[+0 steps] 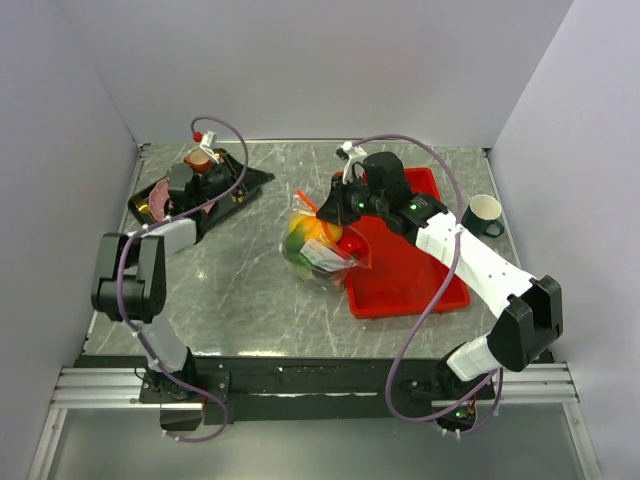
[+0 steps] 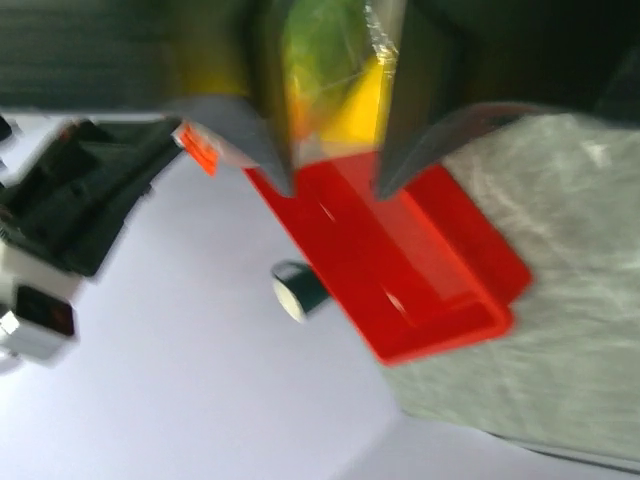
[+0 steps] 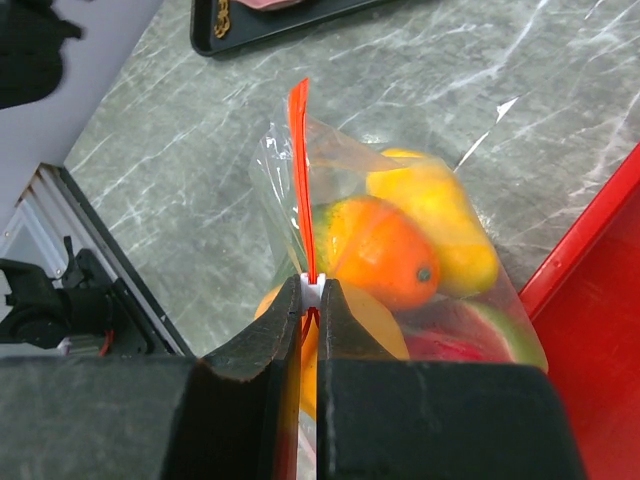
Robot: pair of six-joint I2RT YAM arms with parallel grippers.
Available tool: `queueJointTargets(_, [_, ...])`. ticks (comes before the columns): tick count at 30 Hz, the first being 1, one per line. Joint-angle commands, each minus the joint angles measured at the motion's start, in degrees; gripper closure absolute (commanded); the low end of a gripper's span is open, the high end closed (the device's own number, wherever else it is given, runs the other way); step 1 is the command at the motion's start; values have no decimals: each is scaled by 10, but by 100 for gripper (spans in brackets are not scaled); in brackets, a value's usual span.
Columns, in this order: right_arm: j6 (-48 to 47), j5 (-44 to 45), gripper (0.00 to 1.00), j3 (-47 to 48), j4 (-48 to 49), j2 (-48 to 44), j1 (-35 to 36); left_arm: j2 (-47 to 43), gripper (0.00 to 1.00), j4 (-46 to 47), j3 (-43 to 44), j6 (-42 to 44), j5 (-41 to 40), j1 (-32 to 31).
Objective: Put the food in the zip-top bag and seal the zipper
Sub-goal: Zip the zipper food storage bag at the center of the board.
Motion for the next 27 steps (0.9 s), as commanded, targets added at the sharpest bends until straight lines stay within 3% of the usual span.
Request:
queueJointTargets(1, [-8, -19, 97, 43, 30, -10, -2, 51, 44, 224, 8, -141, 101, -19])
queueJointTargets(2, [-10, -19, 97, 45, 25, -10, -2, 61, 39, 294, 11, -164, 109, -23])
queueJointTargets(5, [-13, -21, 97, 49, 23, -8, -2, 94, 35, 393, 18, -240, 130, -28])
queueJointTargets(7, [-15, -23, 96, 52, 21, -5, -2, 113, 34, 417, 25, -268, 144, -32])
queueJointTargets(17, [-16, -23, 96, 51, 18, -2, -2, 91, 34, 395, 13, -240, 124, -72])
queueJointTargets(27, [-15, -12, 96, 52, 19, 3, -2, 62, 35, 392, -16, -231, 106, -60])
